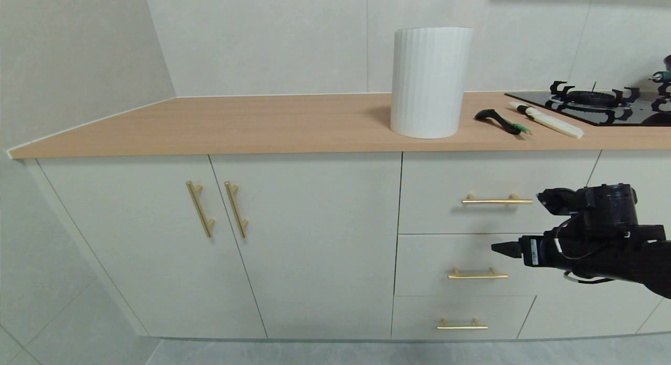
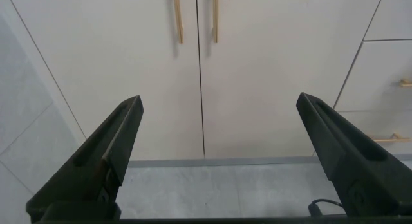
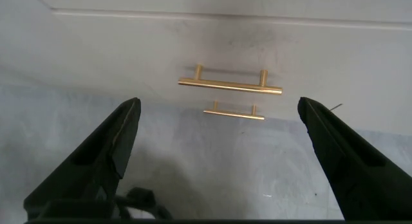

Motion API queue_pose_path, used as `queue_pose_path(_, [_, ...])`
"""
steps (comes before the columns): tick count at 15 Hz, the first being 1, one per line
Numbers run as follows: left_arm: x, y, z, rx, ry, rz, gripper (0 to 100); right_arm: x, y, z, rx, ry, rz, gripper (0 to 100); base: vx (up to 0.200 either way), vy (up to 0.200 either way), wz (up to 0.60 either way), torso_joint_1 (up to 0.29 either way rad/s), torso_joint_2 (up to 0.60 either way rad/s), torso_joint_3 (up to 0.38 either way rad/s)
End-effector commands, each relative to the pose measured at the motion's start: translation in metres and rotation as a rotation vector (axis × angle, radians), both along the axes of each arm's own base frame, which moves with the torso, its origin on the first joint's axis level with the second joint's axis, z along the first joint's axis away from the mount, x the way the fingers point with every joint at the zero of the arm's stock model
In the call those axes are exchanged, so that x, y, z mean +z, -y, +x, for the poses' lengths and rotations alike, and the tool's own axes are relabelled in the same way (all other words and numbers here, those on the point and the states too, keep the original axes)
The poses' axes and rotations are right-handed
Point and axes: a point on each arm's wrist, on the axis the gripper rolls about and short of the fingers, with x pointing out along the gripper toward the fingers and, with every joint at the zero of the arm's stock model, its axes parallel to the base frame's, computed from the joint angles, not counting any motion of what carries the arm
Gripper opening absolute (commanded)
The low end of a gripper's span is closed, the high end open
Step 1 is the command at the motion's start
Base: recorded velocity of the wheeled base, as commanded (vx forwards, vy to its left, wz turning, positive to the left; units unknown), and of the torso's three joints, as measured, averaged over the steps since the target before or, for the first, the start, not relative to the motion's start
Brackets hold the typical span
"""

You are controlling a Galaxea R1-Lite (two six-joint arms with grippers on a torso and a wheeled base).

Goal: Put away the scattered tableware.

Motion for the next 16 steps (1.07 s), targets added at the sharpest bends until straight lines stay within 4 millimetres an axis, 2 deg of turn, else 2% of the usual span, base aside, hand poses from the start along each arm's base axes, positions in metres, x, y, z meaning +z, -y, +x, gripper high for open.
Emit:
queue_pose_path(1, [0.000, 0.000, 0.000, 0.000, 0.000, 0.001, 100, -0.031, -0.001, 0.012, -0.012, -0.068, -0.015, 100, 0.000, 0.000, 0.00, 0.000, 0.00, 0.000])
queue_pose_path(3, [0.000, 0.000, 0.000, 0.000, 0.000, -0.001, 100, -0.049, -0.001, 0.019, -0.031, -0.080, -0.032, 100, 0.000, 0.000, 0.00, 0.000, 0.00, 0.000])
queue_pose_path(5, [0.000, 0.000, 0.000, 0.000, 0.000, -0.001, 100, -0.076, -0.001, 0.029, -0.067, -0.086, -0.061, 100, 0.000, 0.000, 0.00, 0.000, 0.00, 0.000])
queue_pose_path(9, [0.000, 0.000, 0.000, 0.000, 0.000, 0.001, 100, -0.113, -0.003, 0.041, -0.106, -0.058, -0.094, 100, 0.000, 0.000, 0.00, 0.000, 0.00, 0.000])
queue_pose_path(16, [0.000, 0.000, 0.000, 0.000, 0.000, -0.001, 100, -0.138, -0.015, 0.050, -0.101, 0.024, -0.098, 100, 0.000, 0.000, 0.00, 0.000, 0.00, 0.000])
